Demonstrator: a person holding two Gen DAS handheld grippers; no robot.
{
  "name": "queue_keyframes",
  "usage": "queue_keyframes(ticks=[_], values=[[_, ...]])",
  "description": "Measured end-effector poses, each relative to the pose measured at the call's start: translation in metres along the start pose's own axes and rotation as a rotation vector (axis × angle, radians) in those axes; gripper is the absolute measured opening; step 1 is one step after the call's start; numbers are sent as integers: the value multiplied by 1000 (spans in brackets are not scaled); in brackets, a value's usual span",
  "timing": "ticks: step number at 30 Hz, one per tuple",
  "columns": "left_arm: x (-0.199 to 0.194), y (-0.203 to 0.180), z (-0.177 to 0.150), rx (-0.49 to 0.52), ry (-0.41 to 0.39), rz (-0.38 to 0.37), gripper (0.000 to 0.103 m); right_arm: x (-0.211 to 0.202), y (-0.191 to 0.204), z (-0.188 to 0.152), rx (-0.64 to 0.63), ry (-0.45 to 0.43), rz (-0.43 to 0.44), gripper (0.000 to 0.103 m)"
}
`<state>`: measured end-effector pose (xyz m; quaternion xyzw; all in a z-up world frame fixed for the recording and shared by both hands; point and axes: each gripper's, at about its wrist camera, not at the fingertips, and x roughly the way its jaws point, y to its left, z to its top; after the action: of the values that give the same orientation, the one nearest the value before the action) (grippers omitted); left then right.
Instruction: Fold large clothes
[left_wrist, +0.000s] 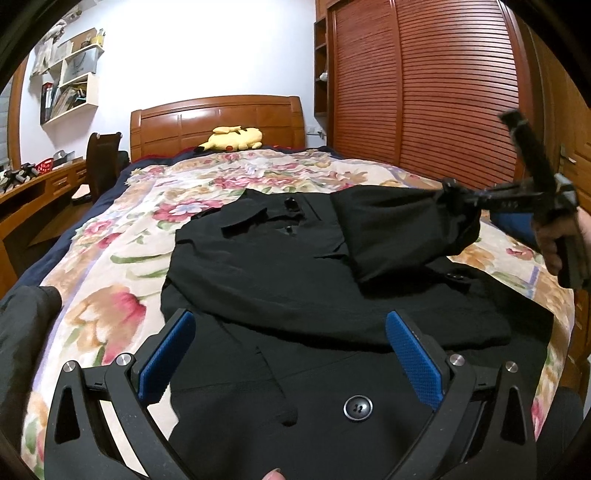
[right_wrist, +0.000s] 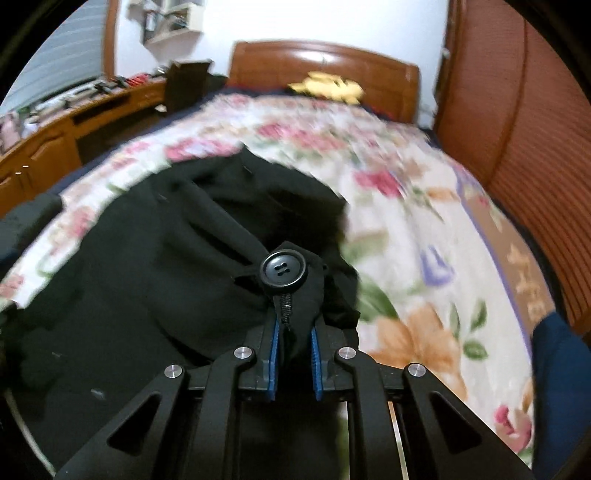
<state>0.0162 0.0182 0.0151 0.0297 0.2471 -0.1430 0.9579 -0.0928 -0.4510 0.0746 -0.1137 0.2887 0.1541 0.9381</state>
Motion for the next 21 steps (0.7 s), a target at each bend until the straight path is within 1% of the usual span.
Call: queue_keyframes(ticks=[6,10,15,17,20,21], values=[[-11,16,-1,-31,-18,24,103,-31,58,13,-87,-86,83,14],[-14,27,-5,-40,-15,44,103,-41,92,13,-127,-100,152,14],[-17,36,-12,-40,1,65,103,-43,126,2,-130,-61,272,14],[-20,39,-13,-44,-2,66,103,-41,136,0,-145,-48,290,14],[-21,41,-14,-46,-5,74,103,-39,147,-5,-131,-12,329,14],[-21,41,-13,-46,-3,79,103,-38,148,-4,-135,-9,328,17]])
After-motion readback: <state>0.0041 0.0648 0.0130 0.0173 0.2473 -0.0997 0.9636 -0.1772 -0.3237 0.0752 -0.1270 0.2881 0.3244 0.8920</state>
